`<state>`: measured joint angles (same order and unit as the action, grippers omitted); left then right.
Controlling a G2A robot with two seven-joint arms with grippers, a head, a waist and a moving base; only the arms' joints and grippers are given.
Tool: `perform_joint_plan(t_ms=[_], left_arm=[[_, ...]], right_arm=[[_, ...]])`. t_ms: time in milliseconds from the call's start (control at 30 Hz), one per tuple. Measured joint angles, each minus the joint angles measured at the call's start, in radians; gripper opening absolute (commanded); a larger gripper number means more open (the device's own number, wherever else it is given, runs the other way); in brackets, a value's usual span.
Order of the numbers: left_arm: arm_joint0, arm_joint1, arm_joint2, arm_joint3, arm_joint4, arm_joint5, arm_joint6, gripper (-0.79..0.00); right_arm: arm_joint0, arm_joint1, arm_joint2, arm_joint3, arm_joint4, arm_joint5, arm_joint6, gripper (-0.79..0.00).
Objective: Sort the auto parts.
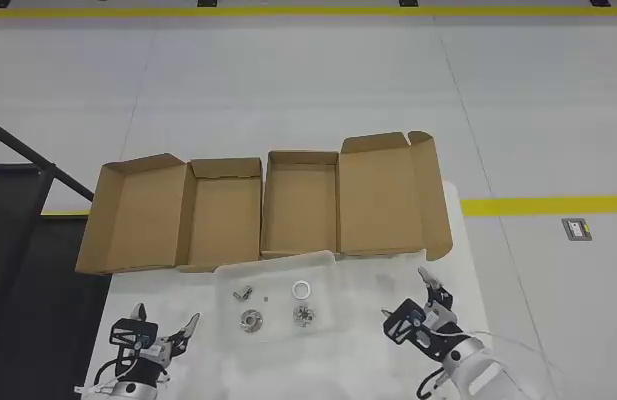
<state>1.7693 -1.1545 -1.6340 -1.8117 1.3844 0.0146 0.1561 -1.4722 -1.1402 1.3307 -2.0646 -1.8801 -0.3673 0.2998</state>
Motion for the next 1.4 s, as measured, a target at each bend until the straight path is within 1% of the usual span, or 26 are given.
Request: perform_joint_plan(t_ms=[100, 200, 567, 633, 733, 800, 867, 933, 1067, 1100, 1167, 1200, 1233, 1400], left_arm=[[0.013, -0.002, -0.007, -0.001, -0.003, 0.003, 0.012, 0.0], [0.014, -0.002, -0.008, 0.0, -0.002, 0.003, 0.014, 0.0], [0.014, -0.002, -0.007, 0.0, -0.002, 0.003, 0.014, 0.0], [0.014, -0.002, -0.008, 0.0, -0.002, 0.003, 0.014, 0.0], [0.014, -0.002, -0.008, 0.0, -0.002, 0.003, 0.014, 0.0], [0.014, -0.002, -0.008, 0.0, -0.002, 0.003, 0.014, 0.0], [0.014, -0.002, -0.008, 0.0, -0.002, 0.003, 0.014, 0.0], [0.014, -0.002, -0.008, 0.0, -0.002, 0.003, 0.014, 0.0], [0.014, -0.002, -0.008, 0.0, -0.002, 0.003, 0.014, 0.0], [0.014, -0.002, -0.008, 0.0, -0.002, 0.003, 0.014, 0.0], [0.014, -0.002, -0.008, 0.0, -0.002, 0.003, 0.014, 0.0], [0.014, -0.002, -0.008, 0.0, -0.002, 0.003, 0.014, 0.0], [0.014, -0.002, -0.008, 0.0, -0.002, 0.003, 0.014, 0.0], [0.014, -0.002, -0.008, 0.0, -0.002, 0.003, 0.014, 0.0]], right_arm=[[0.114, -0.016, -0.117, 0.029, 0.005, -0.071, 0.082, 0.0], [0.206, -0.03, -0.216, 0.057, 0.03, -0.133, 0.126, 0.0], [0.205, -0.029, -0.212, 0.057, 0.03, -0.129, 0.125, 0.0], [0.206, -0.029, -0.22, 0.059, 0.032, -0.142, 0.11, 0.0], [0.251, -0.04, -0.261, 0.097, 0.086, -0.167, 0.041, 0.0], [0.311, -0.057, -0.317, 0.148, 0.129, -0.152, 0.045, 0.0], [0.375, -0.079, -0.38, 0.196, 0.174, -0.128, 0.075, 0.0], [0.456, -0.108, -0.452, 0.26, 0.233, -0.093, 0.137, 0.0], [0.592, -0.168, -0.567, 0.382, 0.35, -0.003, 0.312, 0.0], [0.627, -0.185, -0.592, 0.425, 0.402, 0.009, 0.367, 0.0], [0.679, -0.205, -0.617, 0.479, 0.48, 0.003, 0.453, 0.0], [0.697, -0.209, -0.622, 0.491, 0.501, 0.001, 0.488, 0.0], [0.697, -0.209, -0.622, 0.492, 0.502, 0.0, 0.494, 0.0], [0.691, -0.208, -0.62, 0.489, 0.496, 0.001, 0.478, 0.0]])
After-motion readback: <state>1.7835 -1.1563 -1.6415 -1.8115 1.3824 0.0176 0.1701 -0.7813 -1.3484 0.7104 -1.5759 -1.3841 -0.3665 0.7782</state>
